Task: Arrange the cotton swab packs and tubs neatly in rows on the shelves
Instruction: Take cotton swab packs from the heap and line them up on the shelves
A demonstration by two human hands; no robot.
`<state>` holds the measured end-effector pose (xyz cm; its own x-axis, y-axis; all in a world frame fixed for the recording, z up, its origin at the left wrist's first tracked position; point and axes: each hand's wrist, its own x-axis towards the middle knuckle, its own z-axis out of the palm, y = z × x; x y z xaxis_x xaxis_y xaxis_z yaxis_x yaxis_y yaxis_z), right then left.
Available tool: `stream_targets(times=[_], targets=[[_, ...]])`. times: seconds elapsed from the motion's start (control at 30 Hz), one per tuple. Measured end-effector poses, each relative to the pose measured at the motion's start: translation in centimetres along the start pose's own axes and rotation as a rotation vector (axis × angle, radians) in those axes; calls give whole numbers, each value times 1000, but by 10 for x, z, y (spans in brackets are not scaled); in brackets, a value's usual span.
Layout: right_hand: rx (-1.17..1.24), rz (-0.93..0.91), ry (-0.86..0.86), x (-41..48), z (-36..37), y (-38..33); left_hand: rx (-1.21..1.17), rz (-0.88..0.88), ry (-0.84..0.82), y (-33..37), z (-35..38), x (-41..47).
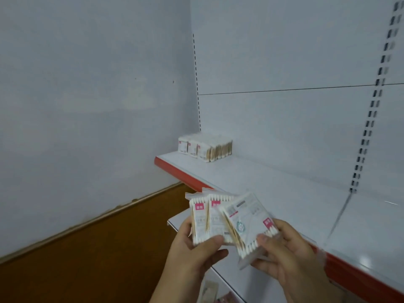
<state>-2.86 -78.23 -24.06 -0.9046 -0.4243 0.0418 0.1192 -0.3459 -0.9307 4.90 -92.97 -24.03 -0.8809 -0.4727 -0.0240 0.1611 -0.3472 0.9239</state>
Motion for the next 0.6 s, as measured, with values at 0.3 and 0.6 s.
stream_targets(times=[0.3,0.6], targets=[[131,13,17,165,135,31,12,19,-1,80,-109,148],[358,-194,292,282,219,71,-144,-32,-47,114,-230,308]])
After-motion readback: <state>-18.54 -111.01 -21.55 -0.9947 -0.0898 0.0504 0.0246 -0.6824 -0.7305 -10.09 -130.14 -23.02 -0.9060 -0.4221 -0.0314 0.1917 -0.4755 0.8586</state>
